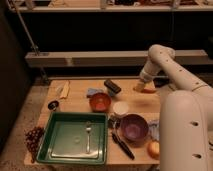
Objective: Place pepper in table surface
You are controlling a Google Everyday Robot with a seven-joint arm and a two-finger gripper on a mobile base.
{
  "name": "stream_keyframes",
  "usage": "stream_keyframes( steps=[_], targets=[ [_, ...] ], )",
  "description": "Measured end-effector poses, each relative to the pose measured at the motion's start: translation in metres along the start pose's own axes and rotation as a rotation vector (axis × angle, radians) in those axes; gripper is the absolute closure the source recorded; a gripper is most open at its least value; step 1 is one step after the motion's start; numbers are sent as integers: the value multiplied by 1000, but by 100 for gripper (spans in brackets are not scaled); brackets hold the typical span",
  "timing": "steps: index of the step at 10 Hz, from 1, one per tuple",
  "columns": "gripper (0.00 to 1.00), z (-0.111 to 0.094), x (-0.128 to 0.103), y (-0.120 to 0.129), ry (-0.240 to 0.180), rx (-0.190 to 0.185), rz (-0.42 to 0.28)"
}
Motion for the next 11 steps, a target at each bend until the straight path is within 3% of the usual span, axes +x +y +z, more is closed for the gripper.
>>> stream_keyframes(
  steps=[3,6,8,11],
  targets=[
    [100,-2,-1,2,1,0,5],
    [100,-22,-22,13,18,-6,35],
    [100,-32,-42,26,88,1,59],
    [100,-27,-54,25,275,75,49]
  ],
)
